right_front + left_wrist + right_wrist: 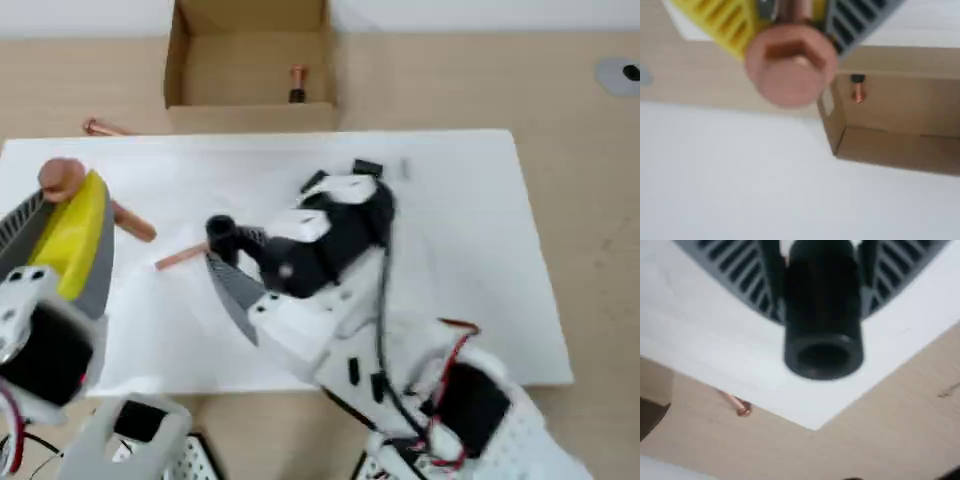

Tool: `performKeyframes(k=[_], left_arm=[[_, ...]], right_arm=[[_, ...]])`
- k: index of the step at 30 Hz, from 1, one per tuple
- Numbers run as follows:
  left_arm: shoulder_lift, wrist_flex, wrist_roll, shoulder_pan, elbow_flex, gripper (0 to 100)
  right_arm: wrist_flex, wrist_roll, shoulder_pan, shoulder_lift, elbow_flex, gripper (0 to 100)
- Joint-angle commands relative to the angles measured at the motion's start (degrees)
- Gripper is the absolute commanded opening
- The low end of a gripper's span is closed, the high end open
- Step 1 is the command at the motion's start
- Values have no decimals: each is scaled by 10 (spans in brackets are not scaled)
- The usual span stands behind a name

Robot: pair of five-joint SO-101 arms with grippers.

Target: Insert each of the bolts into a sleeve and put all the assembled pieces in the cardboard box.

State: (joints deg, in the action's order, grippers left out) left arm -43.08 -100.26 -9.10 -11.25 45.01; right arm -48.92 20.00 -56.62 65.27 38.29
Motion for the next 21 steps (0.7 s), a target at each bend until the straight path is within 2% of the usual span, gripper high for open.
performKeyframes(k=[1, 6, 10, 13, 17, 21], left_arm=[[-4, 18, -20, -6, 1, 5], [-4, 70, -51, -7, 1, 5], [1, 73, -81, -25, -10, 5], [0, 76, -55, -55, -53, 5], [-5, 73, 12, -55, -126, 5], [-5, 84, 46, -18, -168, 5]], right_arm=[[53, -30, -7, -28, 27, 9], [107, -29, -7, -91, 50, 9], [155, -28, -6, -122, 51, 9], [171, -28, -4, -136, 50, 9], [171, -28, -3, -138, 50, 9], [167, -30, -3, -138, 42, 9]])
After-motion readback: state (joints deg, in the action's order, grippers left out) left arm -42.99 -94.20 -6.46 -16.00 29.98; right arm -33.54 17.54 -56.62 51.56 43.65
